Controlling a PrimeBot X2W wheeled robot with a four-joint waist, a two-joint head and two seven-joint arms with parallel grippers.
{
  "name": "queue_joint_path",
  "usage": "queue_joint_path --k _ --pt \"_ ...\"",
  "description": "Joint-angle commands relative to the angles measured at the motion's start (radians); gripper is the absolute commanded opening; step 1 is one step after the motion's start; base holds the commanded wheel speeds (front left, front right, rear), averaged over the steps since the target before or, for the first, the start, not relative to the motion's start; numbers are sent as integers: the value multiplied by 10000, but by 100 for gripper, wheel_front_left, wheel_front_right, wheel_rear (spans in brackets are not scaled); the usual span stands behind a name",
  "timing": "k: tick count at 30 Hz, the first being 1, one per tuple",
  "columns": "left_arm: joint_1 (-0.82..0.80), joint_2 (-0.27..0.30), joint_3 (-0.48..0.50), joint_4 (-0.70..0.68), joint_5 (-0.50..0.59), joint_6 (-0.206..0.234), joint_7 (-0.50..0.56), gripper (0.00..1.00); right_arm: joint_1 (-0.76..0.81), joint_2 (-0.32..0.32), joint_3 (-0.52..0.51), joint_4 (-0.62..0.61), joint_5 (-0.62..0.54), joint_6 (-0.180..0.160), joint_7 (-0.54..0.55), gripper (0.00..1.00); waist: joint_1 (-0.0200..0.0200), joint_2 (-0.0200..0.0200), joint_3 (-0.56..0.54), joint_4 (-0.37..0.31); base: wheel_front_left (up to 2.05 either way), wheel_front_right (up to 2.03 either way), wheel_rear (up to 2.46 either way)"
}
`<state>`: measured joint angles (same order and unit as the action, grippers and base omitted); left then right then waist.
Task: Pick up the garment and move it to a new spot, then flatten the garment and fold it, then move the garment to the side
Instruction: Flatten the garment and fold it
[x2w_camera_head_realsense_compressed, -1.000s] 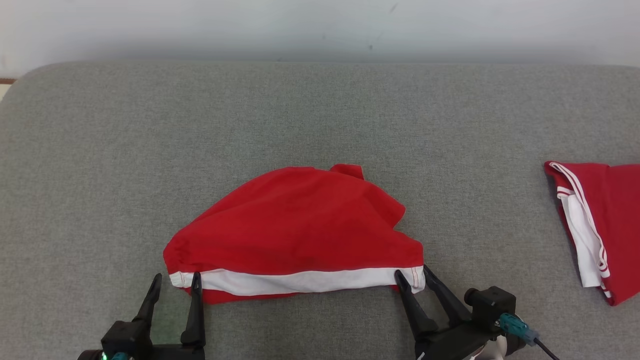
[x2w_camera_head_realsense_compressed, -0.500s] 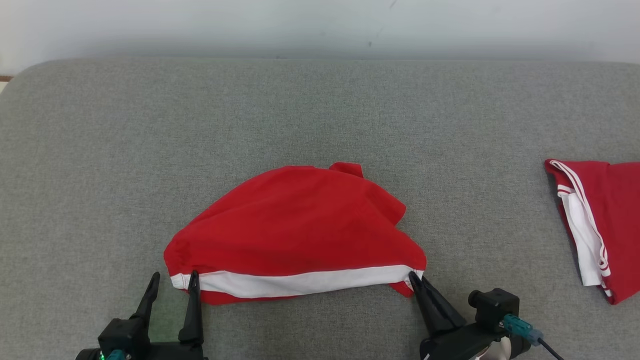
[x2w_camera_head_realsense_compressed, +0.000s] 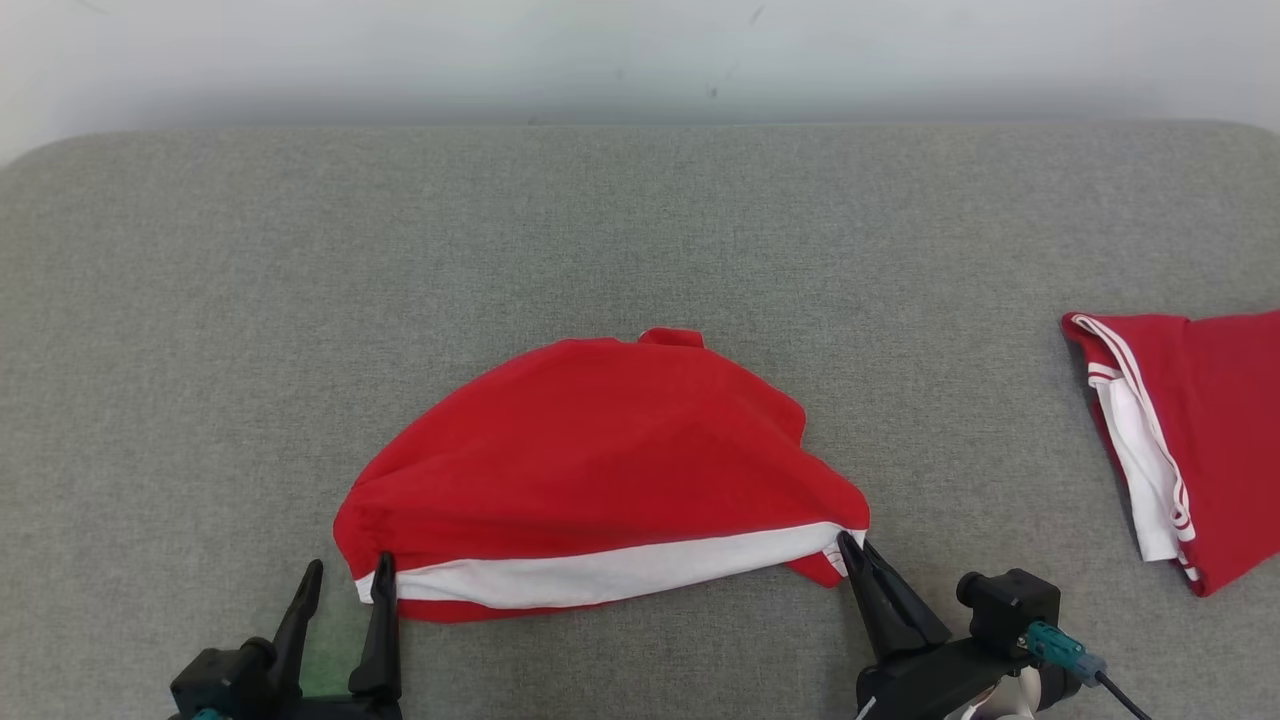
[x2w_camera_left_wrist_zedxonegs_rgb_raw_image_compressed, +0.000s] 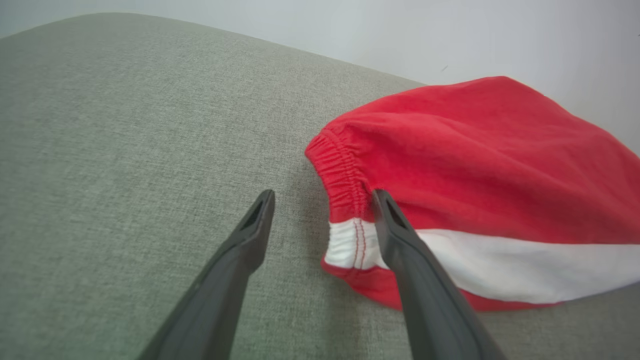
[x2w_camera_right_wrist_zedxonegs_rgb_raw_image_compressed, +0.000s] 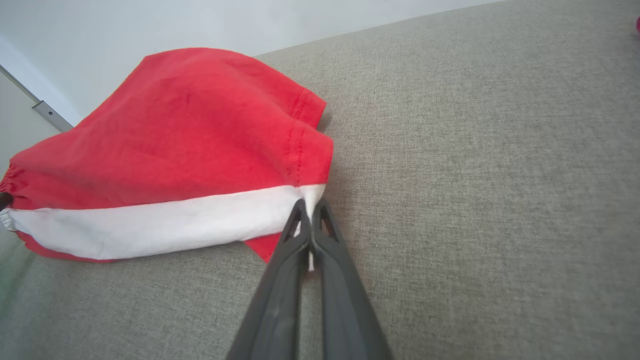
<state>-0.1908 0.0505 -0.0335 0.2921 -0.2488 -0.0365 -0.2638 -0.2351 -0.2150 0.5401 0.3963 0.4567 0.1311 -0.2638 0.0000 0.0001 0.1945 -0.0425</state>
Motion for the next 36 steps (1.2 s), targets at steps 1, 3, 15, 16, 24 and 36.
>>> queue_joint_path --k 1,3,15,16,24,36 --pt "-93 4 6 53 -98 -67 -6 100 78 -44 -17 -18 -86 -9 1 0 0 -1 -8 -24 0 0 0" --pt "-33 5 -13 53 -263 -207 -6 100 87 -34 -32 -15 -122 -9 1 0 0 -1 -14 -48 0 0 0" --pt "35 7 -217 574 -664 -760 -6 100 13 31 -62 -89 -174 -9 1 0 0 -1 -31 -122 0 0 0" --pt "-8 7 -241 617 -686 -780 -6 100 8 28 -58 -95 -179 -9 1 0 0 -1 -35 -137 0 0 0" --pt "-116 5 -319 493 -533 -901 -6 0 21 -1 -137 -120 -204 -9 1 0 0 -1 -112 -183 0 0 0" --pt "-1258 685 -1361 9 -128 -929 -7 0 -910 -33 -735 -583 -561 -9 3 0 0 -1 -1169 -217 0 0 0"
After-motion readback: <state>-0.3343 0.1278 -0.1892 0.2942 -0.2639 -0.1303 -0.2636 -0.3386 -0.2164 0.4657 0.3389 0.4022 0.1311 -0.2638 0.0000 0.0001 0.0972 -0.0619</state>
